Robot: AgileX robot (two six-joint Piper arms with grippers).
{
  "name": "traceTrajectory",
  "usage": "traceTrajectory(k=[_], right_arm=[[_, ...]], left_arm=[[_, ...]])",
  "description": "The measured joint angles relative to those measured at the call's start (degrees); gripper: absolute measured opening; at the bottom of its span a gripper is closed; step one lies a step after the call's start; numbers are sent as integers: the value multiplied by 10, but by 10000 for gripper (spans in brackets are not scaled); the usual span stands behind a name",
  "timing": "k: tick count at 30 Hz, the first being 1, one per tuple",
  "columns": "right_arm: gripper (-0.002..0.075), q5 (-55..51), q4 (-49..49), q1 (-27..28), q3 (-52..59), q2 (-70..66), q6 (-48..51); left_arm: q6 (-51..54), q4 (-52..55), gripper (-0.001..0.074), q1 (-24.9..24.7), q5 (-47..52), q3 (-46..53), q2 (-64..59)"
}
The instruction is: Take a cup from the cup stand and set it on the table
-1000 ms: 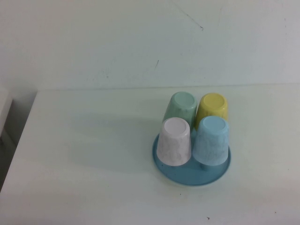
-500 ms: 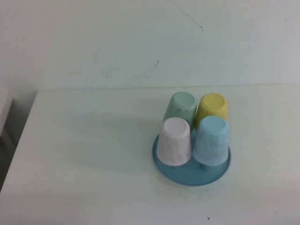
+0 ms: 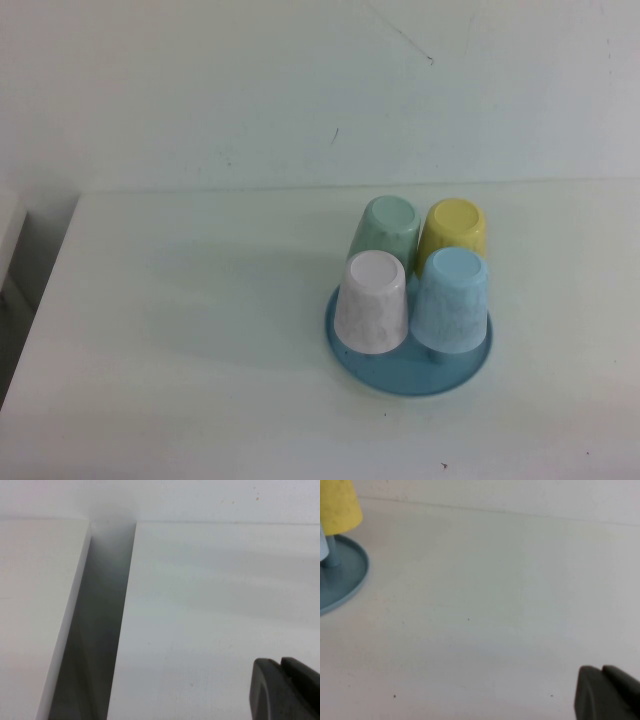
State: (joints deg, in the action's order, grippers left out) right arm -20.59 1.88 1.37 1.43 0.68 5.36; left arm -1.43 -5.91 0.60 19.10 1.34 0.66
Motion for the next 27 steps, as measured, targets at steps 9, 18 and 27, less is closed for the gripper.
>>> traceTrajectory(k=[9,18,27], right_arm=[[-3,26,22,0,1,0,0],[-3,171,61,0,1,0,0],[-3,340,69,0,1,0,0]], left_arm=[[0,0,6,0,-2,0,0],[0,0,6,0,-61,2,0],[0,-14,6,0,-272,2,0]])
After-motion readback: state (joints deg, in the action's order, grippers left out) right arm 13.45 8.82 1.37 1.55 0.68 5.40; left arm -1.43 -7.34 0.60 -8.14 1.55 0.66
